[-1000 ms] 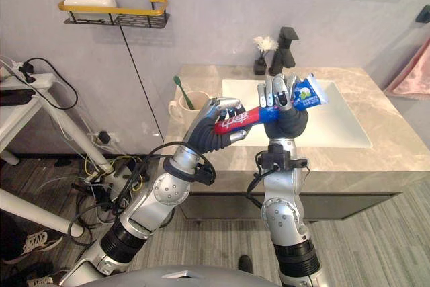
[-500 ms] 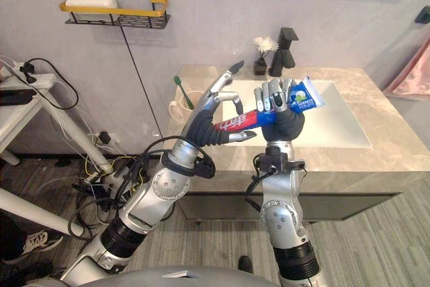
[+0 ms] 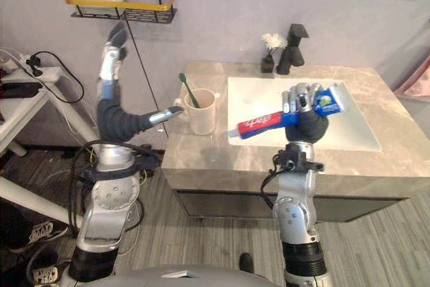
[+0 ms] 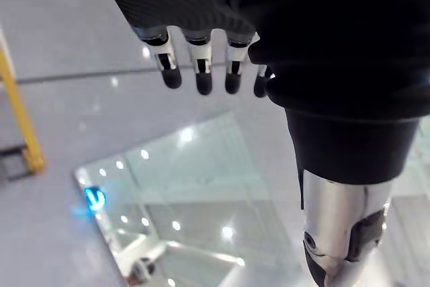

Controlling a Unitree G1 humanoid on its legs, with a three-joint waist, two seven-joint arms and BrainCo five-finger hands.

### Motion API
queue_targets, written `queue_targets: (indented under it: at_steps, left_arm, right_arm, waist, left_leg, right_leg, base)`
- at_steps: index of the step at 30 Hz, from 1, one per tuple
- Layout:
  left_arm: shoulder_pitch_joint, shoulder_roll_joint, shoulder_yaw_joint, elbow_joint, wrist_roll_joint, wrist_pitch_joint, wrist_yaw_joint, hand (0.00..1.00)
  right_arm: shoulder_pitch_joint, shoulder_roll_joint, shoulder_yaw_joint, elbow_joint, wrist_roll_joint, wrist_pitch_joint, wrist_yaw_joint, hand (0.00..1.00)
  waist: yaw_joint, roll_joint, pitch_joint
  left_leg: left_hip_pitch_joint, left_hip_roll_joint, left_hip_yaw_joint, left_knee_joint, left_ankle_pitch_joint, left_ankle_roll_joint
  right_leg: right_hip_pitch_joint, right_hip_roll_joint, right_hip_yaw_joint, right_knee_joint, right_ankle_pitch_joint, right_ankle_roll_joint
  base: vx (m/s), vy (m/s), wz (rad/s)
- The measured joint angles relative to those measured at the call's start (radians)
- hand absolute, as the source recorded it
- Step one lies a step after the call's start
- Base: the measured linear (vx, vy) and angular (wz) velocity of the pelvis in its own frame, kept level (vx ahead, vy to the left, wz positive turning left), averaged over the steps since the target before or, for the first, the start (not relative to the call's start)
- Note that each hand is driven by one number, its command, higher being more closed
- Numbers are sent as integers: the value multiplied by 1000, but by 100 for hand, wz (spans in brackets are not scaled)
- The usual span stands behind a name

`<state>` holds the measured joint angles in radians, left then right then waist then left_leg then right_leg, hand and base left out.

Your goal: Organize washtable

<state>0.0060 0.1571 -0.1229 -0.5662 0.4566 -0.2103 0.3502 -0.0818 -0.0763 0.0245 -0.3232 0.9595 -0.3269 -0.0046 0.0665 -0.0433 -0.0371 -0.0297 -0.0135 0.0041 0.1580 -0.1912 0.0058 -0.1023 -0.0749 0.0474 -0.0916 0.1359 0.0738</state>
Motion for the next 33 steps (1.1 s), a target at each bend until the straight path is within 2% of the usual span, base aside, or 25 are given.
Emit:
queue_targets:
  at_steps: [3, 6, 8, 11, 13, 17, 23, 29, 33]
  left_arm:
    - [106, 1, 90, -4, -1, -1, 5, 0]
    - [196, 0, 129, 23, -18, -1, -6, 0]
    - [237, 0, 137, 50, -20, -3, -20, 0]
    - [301, -17, 130, 196, -58, -7, -62, 0]
    - [322, -40, 121, 291, -76, -4, -85, 0]
    - [325, -42, 78, 470, -126, 16, -133, 0]
    - [316, -41, 32, 538, -140, 19, -204, 0]
    - [307, -39, -14, 576, -176, 24, -213, 0]
    - [305, -39, -43, 577, -196, 31, -214, 0]
  right_arm:
    - [-74, -26, -63, 0, -11, -19, -17, 100]
    - [-149, -72, -119, 2, -39, -41, -26, 100]
    - [-187, -102, -135, 8, -39, -43, -34, 100]
    - [-275, -182, -145, 58, -39, -43, -40, 100]
    - [-329, -212, -145, 105, -39, -42, -41, 100]
    - [-405, -255, -124, 182, -39, -33, -44, 100]
    - [-491, -317, -19, 295, -40, 3, -37, 100]
    - [-557, -334, 86, 333, -40, 36, -33, 100]
    - [-561, -334, 106, 335, -40, 58, -30, 100]
  waist:
    - [8, -7, 7]
    - [28, -12, 9]
    - [30, -15, 12]
    - [53, -25, 18]
    - [56, -28, 20]
    - [64, -37, 25]
    - [83, -50, 33]
    - [94, -55, 36]
    - [107, -57, 37]
  left_leg:
    - [-2, 0, -11, -4, 2, -3]
    - [-12, 0, -22, -20, 7, -3]
    - [-16, -1, -36, -27, 11, -2]
    - [-15, 0, -45, -37, 20, -5]
    - [-18, 0, -51, -37, 22, -5]
    - [-26, 1, -59, -39, 22, -5]
    - [-33, 2, -56, -38, 22, -5]
    - [-34, 2, -57, -38, 22, -4]
    - [-36, 2, -56, -38, 22, -4]
  right_leg:
    - [0, 0, -8, 0, -2, -2]
    - [0, -2, -22, 0, -7, -3]
    - [0, -4, -37, 0, -10, -3]
    - [-2, -4, -48, 0, -11, -3]
    - [-3, -4, -56, 0, -11, -3]
    - [-7, -5, -61, 0, -11, -3]
    - [-22, -3, -59, 0, -11, -2]
    - [-27, -4, -59, 0, -9, -1]
    - [-28, -5, -59, 0, -8, 0]
  base:
    - [26, -4, 11]
    - [-7, -3, 13]
    - [8, -6, 23]
    - [27, -12, 13]
    - [22, -5, 10]
    - [6, 0, 4]
    - [2, 0, -1]
    - [0, 0, 0]
    - [0, 0, 0]
